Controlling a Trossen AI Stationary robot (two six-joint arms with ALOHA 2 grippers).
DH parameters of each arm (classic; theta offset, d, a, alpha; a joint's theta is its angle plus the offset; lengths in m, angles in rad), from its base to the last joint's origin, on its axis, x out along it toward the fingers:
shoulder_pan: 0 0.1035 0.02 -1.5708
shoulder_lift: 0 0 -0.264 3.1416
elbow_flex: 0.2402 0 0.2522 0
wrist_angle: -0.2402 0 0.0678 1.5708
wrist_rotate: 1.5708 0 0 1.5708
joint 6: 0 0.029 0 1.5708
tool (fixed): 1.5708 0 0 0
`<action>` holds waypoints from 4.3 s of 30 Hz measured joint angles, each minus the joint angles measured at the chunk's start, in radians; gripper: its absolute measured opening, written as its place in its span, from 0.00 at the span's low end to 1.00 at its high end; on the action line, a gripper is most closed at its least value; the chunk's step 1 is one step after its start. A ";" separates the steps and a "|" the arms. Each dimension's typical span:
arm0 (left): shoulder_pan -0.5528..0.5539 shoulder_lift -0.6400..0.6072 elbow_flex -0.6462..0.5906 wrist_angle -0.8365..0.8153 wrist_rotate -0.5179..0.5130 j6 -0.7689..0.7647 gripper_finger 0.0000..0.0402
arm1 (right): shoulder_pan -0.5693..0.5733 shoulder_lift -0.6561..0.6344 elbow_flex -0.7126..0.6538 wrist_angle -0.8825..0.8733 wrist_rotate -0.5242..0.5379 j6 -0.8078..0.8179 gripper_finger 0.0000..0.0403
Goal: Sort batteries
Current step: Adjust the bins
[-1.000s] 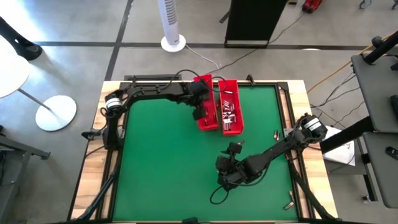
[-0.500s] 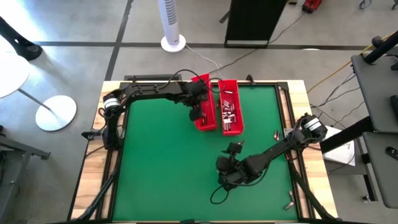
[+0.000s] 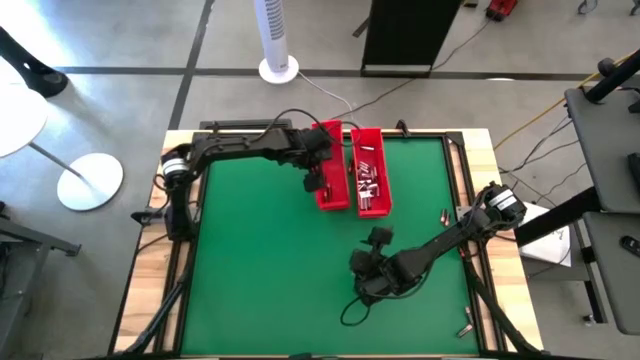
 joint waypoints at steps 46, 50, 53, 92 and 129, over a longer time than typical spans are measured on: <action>-0.126 -0.323 -0.661 0.837 -0.161 -0.669 0.67 | -0.617 -0.593 -0.414 0.113 -0.019 0.287 0.59; -0.081 -0.236 -0.467 0.535 -0.229 -0.710 0.67 | -0.646 -0.589 -0.412 0.110 -0.021 0.243 0.62; -0.048 -0.160 -0.372 0.471 -0.186 -0.731 0.67 | -0.651 -0.589 -0.412 0.112 -0.022 0.231 0.64; 0.062 0.246 0.429 -0.639 -0.150 -0.979 0.00 | -0.651 -0.589 -0.412 0.220 -0.019 -0.007 0.64; 0.131 -0.154 -0.069 -0.289 -0.005 -1.200 0.19 | -0.877 -0.377 -0.403 0.410 -0.072 0.038 0.75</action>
